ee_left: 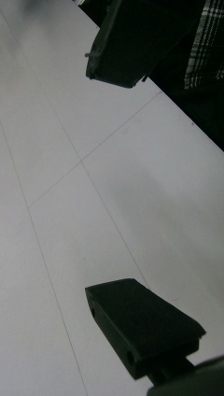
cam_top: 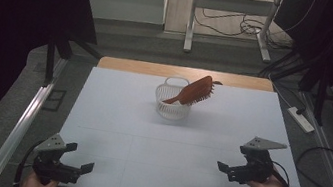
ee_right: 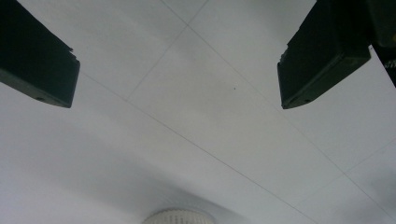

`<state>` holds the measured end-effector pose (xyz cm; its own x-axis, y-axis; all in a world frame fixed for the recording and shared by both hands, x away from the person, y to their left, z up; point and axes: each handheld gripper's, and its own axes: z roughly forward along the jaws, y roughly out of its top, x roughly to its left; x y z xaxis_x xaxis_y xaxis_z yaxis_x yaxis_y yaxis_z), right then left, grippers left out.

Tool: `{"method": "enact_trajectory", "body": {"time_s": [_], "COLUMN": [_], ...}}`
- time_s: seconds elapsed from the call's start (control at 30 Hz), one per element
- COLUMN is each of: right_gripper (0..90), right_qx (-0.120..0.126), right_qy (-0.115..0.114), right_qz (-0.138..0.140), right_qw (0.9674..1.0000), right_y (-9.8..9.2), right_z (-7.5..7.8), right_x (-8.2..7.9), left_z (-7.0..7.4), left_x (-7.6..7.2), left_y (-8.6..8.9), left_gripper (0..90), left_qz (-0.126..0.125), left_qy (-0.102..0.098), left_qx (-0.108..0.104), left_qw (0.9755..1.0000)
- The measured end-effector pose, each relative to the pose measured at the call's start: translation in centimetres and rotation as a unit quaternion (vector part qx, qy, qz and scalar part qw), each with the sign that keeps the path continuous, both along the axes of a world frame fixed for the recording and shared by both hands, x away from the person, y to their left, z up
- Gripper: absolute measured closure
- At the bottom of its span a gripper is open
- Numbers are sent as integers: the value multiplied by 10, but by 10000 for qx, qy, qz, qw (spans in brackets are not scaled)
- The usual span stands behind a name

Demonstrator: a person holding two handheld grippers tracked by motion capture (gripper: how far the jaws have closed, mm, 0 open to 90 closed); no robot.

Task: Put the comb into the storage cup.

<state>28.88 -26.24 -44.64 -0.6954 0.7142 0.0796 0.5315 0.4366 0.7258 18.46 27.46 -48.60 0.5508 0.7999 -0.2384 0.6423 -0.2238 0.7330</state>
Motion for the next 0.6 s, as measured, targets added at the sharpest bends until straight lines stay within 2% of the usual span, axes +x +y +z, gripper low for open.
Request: {"method": "enact_trajectory", "body": {"time_s": [0.6], "right_gripper": [0], "right_qx": [6], "right_qy": [67], "right_qz": [-219], "right_qw": [9997], "right_y": [-26], "right_z": [-3], "right_x": [-14], "left_z": [0], "left_x": [0], "left_y": [0], "left_gripper": [13], "left_qz": [8], "left_qy": [-7], "left_qx": [-16], "left_qw": [10000]}}
